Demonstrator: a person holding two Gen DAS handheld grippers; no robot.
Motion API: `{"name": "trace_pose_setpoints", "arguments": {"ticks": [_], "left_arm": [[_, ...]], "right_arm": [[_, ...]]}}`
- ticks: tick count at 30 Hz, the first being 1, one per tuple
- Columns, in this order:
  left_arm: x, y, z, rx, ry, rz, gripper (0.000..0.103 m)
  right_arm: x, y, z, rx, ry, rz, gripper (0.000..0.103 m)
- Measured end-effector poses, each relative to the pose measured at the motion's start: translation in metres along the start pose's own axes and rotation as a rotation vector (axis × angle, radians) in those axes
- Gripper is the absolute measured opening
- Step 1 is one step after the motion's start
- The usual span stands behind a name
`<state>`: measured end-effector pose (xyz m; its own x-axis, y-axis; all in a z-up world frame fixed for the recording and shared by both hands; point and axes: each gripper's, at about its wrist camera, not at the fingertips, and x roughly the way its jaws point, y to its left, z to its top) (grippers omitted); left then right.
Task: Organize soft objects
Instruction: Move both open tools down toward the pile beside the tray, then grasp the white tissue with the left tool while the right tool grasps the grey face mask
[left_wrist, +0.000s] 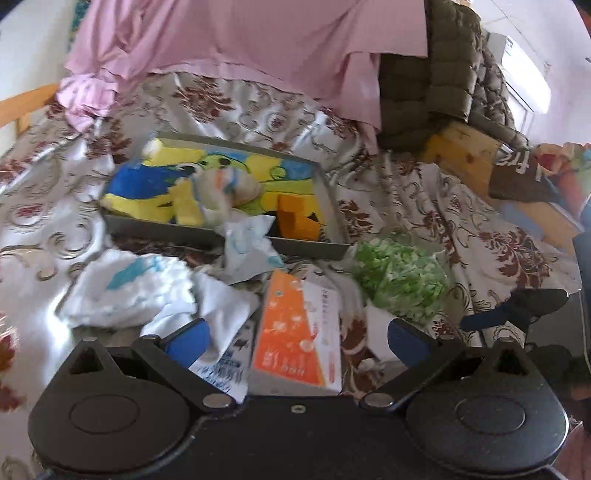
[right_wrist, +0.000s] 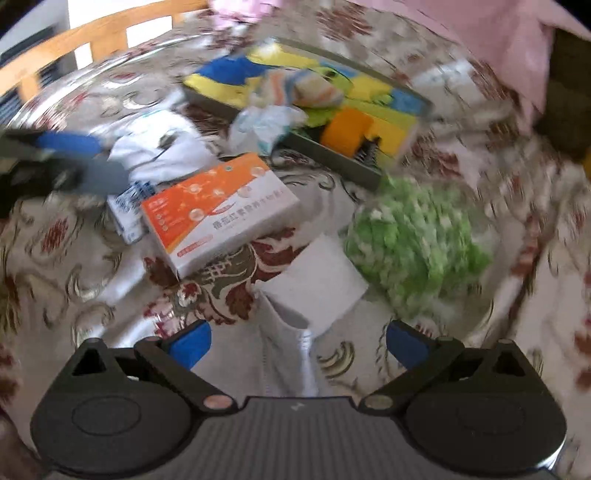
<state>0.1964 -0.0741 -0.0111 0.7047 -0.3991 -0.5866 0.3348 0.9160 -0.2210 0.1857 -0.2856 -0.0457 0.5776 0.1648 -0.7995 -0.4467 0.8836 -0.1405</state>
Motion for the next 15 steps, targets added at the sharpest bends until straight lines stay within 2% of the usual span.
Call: {"name": "trace_pose_setpoints", "arguments": {"ticks": [6,10,15], "left_arm": [[0.025,-0.005,0.010,0.026,0.037,-0.077,0.102],[0.051,-0.016,0.021,0.058,0.090,-0.145,0.102],[0.080,-0.024,0.026,0.004,0.153,-0.231,0.102]], "right_arm": [[-0.006,-0.017,-0.004,0.002,-0.045,0.066,0.103],[-0.016,-0.019,-0.015,-0.142,-0.147,0.050,0.103],[-0.005,-0.020,-0.024,-0.166,-0.085,0.108,0.103]]}}
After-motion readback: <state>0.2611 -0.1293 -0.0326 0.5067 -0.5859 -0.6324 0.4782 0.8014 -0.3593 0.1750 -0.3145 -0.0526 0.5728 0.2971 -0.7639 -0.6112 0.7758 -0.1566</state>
